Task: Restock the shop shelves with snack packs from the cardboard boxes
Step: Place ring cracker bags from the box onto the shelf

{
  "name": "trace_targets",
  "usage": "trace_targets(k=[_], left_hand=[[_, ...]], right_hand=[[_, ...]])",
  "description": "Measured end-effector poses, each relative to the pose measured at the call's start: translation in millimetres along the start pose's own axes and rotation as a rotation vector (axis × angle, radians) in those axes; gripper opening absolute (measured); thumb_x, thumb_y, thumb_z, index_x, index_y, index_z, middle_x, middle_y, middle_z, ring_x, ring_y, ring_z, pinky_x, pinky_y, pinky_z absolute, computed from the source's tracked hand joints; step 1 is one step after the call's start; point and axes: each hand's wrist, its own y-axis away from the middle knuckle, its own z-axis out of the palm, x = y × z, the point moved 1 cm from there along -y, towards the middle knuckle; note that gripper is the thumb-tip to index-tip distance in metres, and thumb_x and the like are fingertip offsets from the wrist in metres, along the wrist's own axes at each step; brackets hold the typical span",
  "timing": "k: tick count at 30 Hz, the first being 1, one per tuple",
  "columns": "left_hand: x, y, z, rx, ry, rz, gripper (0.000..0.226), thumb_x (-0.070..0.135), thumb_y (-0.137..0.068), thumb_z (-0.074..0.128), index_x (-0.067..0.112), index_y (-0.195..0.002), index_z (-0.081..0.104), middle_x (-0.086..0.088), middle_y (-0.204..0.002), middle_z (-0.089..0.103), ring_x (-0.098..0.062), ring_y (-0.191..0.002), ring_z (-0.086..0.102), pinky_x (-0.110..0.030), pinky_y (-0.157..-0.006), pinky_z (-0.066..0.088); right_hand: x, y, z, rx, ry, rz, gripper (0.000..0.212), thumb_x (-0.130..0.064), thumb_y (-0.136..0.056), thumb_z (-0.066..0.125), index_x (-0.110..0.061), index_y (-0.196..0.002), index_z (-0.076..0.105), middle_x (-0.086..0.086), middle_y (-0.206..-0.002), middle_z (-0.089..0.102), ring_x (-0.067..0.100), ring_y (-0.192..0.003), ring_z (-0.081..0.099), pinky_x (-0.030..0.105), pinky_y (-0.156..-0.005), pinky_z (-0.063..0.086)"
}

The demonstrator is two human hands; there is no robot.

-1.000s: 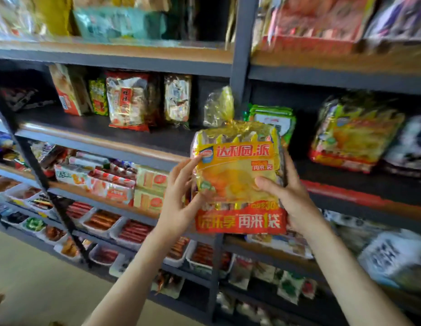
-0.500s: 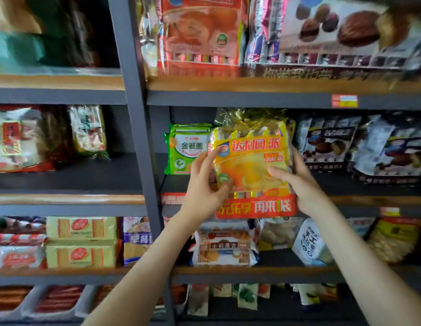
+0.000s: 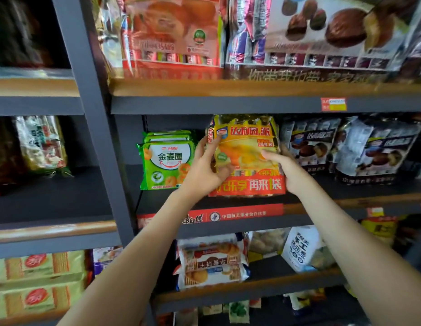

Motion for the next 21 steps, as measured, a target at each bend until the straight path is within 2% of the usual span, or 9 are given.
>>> trace_targets(k=[3,4,6,9,11,13,15,17,21], left_hand=[[-15,1,7,-0.126,-0.045,0.042,0.091,0.023,-0.086,0.070,0.037,-0.152,0.009,-0.005,-0.157,-0.004,-0.019,-0.145,0.012,-0.012,-0.106,0.018],[-21,2,11,-0.161,-0.087,0.059,0.095,0.020,-0.086,0.070,0.036,-0.152,0.003,-0.006,-0.157,-0.011,-0.019,-0.146,0.009,-0.012,-0.107,0.016],[-30,2,19,-0.184,-0.217,0.105,0.098,0.018,-0.088,0.069,0.038,-0.150,-0.004,-0.006,-0.156,-0.020,-0.020,-0.147,0.006,-0.022,-0.112,0.021],[-37,-4,32,-0.176,-0.419,0.163,0.095,0.018,-0.089,0.068,0.040,-0.150,-0.001,-0.008,-0.157,-0.023,-0.025,-0.142,0.027,-0.034,-0.107,0.042],[-40,-8,40,-0.110,-0.573,0.232,0.093,0.023,-0.086,0.071,0.034,-0.153,0.008,-0.018,-0.158,-0.013,-0.031,-0.138,0.035,-0.043,-0.102,0.047],[-44,-15,47,0.013,-0.821,0.283,0.096,0.038,-0.076,0.078,0.026,-0.151,0.019,-0.025,-0.156,0.007,-0.041,-0.141,0.023,-0.057,-0.109,0.033],[-44,-20,47,0.090,-1.013,0.314,0.104,0.052,-0.067,0.079,0.024,-0.150,0.022,-0.024,-0.154,0.017,-0.041,-0.141,0.020,-0.056,-0.112,0.020],[-44,-22,44,0.101,-1.077,0.376,0.108,0.057,-0.063,0.079,0.024,-0.149,0.024,-0.023,-0.154,0.023,-0.039,-0.142,0.025,-0.054,-0.112,0.019],[-35,-26,50,0.042,-1.063,0.400,0.107,0.052,-0.063,0.082,0.020,-0.150,0.028,-0.024,-0.153,0.025,-0.038,-0.141,0.028,-0.049,-0.112,0.028]], right_hand=[[2,-9,-10,-0.047,0.080,-0.078,0.077,-0.019,-0.075,0.073,-0.036,-0.140,0.038,-0.004,-0.121,0.065,0.021,-0.109,0.064,0.041,-0.084,0.052],[6,-12,-14,-0.056,0.122,-0.099,0.083,-0.020,-0.072,0.075,-0.037,-0.142,0.035,-0.005,-0.124,0.063,0.019,-0.112,0.062,0.043,-0.089,0.050],[15,-16,-21,-0.054,0.227,-0.114,0.091,-0.023,-0.072,0.077,-0.038,-0.146,0.027,-0.007,-0.132,0.058,0.015,-0.119,0.057,0.044,-0.099,0.046],[25,-14,-25,0.058,0.439,-0.165,0.093,-0.023,-0.082,0.073,-0.037,-0.151,0.012,-0.006,-0.147,0.040,0.014,-0.132,0.040,0.044,-0.109,0.034],[30,-11,-27,0.194,0.627,-0.322,0.106,-0.026,-0.080,0.076,-0.033,-0.152,-0.002,-0.001,-0.158,0.018,0.018,-0.143,0.019,0.047,-0.116,0.019],[34,-7,-24,0.237,0.897,-0.499,0.123,-0.035,-0.070,0.083,-0.024,-0.152,-0.008,0.007,-0.160,0.003,0.024,-0.146,0.003,0.045,-0.116,0.005],[41,-5,-21,0.237,1.157,-0.563,0.135,-0.046,-0.063,0.084,-0.020,-0.151,-0.015,0.013,-0.160,-0.008,0.027,-0.147,-0.007,0.040,-0.115,-0.005],[43,-8,-22,0.262,1.256,-0.568,0.135,-0.049,-0.063,0.081,-0.022,-0.147,-0.020,0.016,-0.159,-0.010,0.029,-0.147,-0.009,0.039,-0.115,-0.007],[39,-14,-24,0.207,1.112,-0.435,0.131,-0.029,-0.070,0.082,-0.030,-0.144,-0.026,0.014,-0.159,-0.013,0.029,-0.147,-0.009,0.049,-0.116,0.006]])
